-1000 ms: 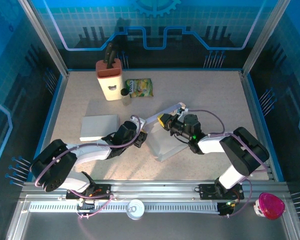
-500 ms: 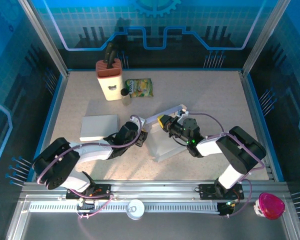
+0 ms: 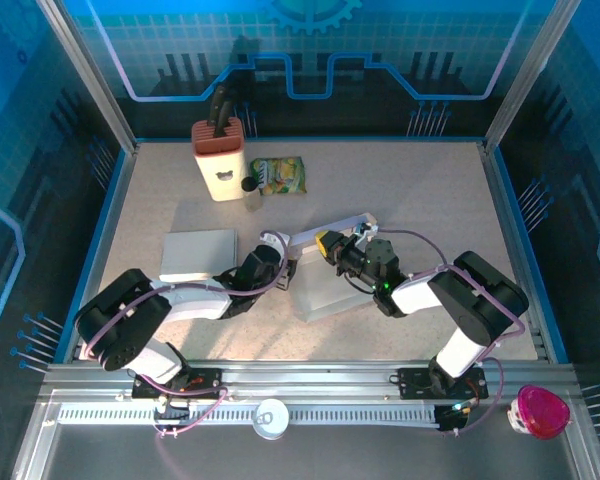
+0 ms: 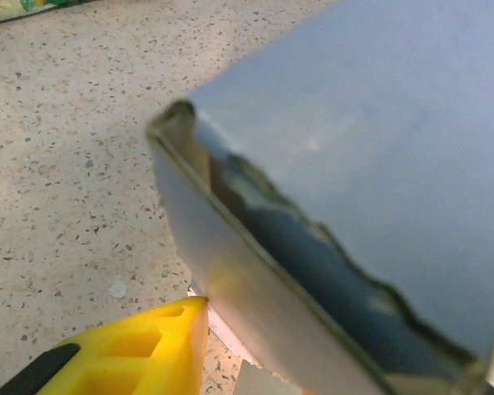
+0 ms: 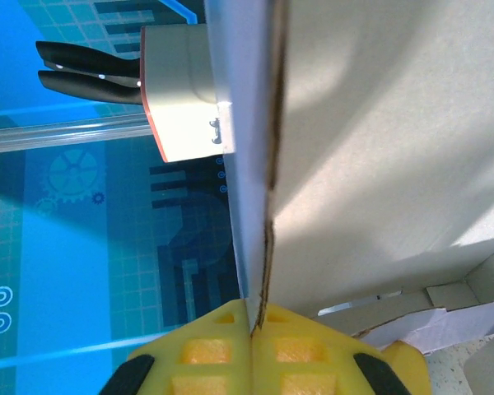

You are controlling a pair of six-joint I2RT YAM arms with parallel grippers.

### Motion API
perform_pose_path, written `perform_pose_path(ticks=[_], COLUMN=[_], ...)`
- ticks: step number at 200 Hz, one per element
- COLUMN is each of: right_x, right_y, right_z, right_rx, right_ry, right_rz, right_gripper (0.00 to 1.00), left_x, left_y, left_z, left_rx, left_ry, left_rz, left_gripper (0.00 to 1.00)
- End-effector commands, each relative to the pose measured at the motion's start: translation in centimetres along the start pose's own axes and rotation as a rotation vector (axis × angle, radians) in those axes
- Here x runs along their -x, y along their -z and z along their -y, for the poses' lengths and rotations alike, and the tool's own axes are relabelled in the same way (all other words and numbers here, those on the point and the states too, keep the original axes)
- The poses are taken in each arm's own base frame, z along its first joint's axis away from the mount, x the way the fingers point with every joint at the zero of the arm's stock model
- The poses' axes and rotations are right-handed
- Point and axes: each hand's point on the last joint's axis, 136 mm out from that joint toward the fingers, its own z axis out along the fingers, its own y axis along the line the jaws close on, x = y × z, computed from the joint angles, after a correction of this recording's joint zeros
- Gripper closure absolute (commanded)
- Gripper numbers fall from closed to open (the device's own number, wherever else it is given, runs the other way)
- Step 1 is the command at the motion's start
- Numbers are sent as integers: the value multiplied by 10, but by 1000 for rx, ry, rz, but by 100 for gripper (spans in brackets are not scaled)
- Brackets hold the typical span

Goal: Fold the paper box

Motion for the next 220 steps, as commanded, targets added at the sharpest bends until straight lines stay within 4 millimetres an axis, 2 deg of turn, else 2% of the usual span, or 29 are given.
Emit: perform_pose_path(ticks=[1, 49, 74, 124, 155, 179, 220], right_x=[-15, -15, -13, -12, -11, -11, -16], right_y=[2, 3, 4, 3, 6, 8, 10], right_z=[24, 26, 28, 28, 26, 25, 23], right_rx=[-71, -79, -82, -90, -88, -85, -70], right_ry=[-20, -35, -41, -40, -37, -35, -42], right_rz=[-46, -47, -42, -33, -14, 5, 30], right_gripper=[100, 100, 100, 100, 100, 100, 100], left_x=[27, 31, 30, 25, 23, 21, 25], left_y=[0, -6, -13, -10, -10, -10, -14], left_z=[0, 4, 7, 10, 13, 7, 9], left_rx=[29, 20, 17, 32, 64, 110, 124], left_ry=[35, 2, -8, -5, 12, 77, 162], left_rz=[102, 127, 116, 118, 116, 129, 149], left_gripper=[62, 65, 71, 80, 89, 100, 100])
